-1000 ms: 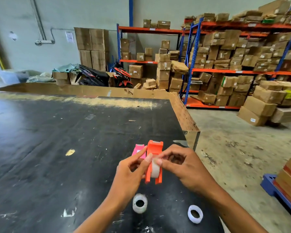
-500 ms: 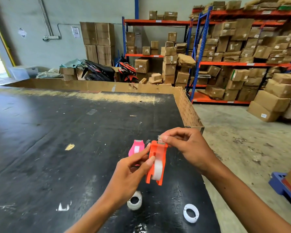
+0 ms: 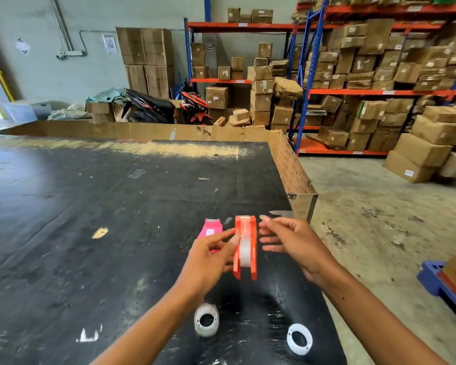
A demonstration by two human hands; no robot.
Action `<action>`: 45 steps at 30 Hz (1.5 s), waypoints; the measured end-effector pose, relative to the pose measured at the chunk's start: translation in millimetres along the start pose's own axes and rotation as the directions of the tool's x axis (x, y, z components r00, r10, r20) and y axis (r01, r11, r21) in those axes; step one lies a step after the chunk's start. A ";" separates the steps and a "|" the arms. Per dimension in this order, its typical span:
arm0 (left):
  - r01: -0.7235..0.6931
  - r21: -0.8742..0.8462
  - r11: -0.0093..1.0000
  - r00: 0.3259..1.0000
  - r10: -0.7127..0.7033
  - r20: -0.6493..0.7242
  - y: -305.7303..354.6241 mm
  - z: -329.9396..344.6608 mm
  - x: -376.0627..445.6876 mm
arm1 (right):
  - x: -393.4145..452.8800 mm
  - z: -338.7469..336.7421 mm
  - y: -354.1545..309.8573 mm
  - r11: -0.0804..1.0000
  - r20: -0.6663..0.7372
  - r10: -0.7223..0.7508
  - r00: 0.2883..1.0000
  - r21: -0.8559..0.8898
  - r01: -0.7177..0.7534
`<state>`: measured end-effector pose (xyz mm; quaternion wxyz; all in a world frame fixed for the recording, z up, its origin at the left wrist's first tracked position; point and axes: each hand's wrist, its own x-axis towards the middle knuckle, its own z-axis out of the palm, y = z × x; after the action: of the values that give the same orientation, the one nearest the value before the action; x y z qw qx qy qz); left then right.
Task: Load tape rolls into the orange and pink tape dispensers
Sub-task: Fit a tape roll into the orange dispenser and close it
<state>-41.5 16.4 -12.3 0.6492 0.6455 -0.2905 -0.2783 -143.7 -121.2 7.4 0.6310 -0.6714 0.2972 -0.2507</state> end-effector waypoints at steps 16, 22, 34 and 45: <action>0.142 0.268 0.953 0.990 -0.143 -0.014 -39.1 32.9 70.1 | 45.7 22.1 64.0 0.983 -0.102 0.056 0.993 -0.168 -0.072; 0.116 0.260 0.959 0.993 -0.120 0.001 -44.7 34.0 63.9 | 41.6 23.4 67.2 0.977 -0.097 0.031 0.995 -0.209 -0.051; 0.004 0.337 0.941 0.998 -0.027 0.065 -38.4 11.1 36.9 | 22.0 26.1 59.6 0.960 -0.146 0.025 0.989 -0.273 -0.065; -0.114 0.620 0.776 0.993 0.078 0.084 -27.7 -65.6 58.3 | 40.6 72.7 28.1 0.778 -0.124 -0.278 0.953 -0.611 0.147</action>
<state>46.7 17.5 -38.8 0.4047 0.8004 -0.4158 -0.1503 -66.0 -100.2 -27.8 0.3213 -0.8345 0.3468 -0.2831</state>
